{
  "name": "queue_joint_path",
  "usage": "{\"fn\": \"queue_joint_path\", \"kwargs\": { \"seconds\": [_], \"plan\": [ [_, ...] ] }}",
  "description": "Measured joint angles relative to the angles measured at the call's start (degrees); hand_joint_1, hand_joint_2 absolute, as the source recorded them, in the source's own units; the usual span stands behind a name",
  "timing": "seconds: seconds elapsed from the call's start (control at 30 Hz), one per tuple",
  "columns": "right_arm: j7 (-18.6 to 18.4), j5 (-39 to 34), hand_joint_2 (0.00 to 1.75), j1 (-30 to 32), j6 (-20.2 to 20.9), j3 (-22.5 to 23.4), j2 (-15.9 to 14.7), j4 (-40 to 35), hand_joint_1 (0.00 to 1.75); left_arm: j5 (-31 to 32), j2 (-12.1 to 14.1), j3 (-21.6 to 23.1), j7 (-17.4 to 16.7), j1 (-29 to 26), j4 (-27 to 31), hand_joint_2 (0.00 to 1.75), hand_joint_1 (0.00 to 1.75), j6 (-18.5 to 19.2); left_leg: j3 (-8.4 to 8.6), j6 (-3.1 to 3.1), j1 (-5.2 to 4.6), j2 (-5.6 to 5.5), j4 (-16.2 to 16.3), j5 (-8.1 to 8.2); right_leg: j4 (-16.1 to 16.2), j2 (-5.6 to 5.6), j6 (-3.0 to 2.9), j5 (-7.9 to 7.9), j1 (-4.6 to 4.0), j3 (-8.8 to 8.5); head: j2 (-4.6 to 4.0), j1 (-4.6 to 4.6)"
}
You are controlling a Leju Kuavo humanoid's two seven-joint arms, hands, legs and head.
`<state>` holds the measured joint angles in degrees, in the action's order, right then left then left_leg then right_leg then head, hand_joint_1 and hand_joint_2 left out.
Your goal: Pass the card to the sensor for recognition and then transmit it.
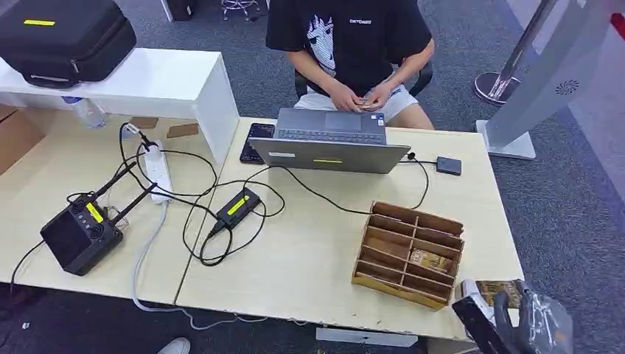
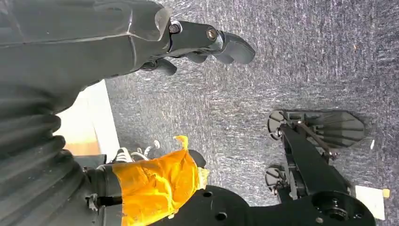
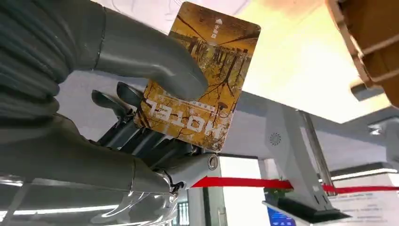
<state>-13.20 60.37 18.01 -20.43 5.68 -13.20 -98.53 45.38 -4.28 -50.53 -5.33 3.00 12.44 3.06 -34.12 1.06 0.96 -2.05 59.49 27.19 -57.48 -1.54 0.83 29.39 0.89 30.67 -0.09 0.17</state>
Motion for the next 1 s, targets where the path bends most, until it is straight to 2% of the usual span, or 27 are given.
{"fn": "queue_joint_path", "kwargs": {
  "seconds": [0.13, 0.73, 0.77, 1.0],
  "plan": [
    [-1.70, 1.75, 1.75, 0.01, 0.13, -0.70, -1.09, 0.87, 1.75, 0.31, 0.00, -0.33, 0.00, 0.01, 0.00, 1.75, 0.00, 0.02, 0.01, 0.00, 0.00, 0.01, 0.00, 0.00, 0.00, 0.00, 0.00, 0.00, 0.00, 0.00, 0.00, 0.00],
    [-2.75, 1.68, 1.75, -0.19, 1.99, -2.49, -2.95, 2.25, 1.75, 1.07, 0.00, -0.72, 0.00, 0.02, 0.00, 1.75, 0.00, 0.04, 0.00, 0.00, 0.00, 0.01, 0.00, 0.00, 0.00, 0.00, 0.00, 0.00, 0.00, 0.00, 0.00, 0.02],
    [-2.80, 1.60, 0.00, -0.28, 2.14, -2.62, -3.08, 2.38, 1.75, 1.22, 0.00, -0.74, 0.00, 0.03, 0.00, 1.75, 0.00, 0.04, 0.01, 0.00, 0.00, 0.01, 0.00, 0.00, 0.00, 0.00, 0.00, 0.00, 0.00, -0.01, 0.00, 0.00],
    [-3.34, 2.42, 0.00, -0.86, 3.15, -3.45, -3.82, 3.47, 1.75, 1.53, 0.00, -0.79, 0.00, 0.03, 0.00, 1.75, 0.00, 0.04, 0.01, 0.00, 0.00, 0.00, 0.00, 0.00, 0.00, 0.00, 0.00, 0.00, 0.00, -0.01, 0.00, 0.02]
  ]
}}
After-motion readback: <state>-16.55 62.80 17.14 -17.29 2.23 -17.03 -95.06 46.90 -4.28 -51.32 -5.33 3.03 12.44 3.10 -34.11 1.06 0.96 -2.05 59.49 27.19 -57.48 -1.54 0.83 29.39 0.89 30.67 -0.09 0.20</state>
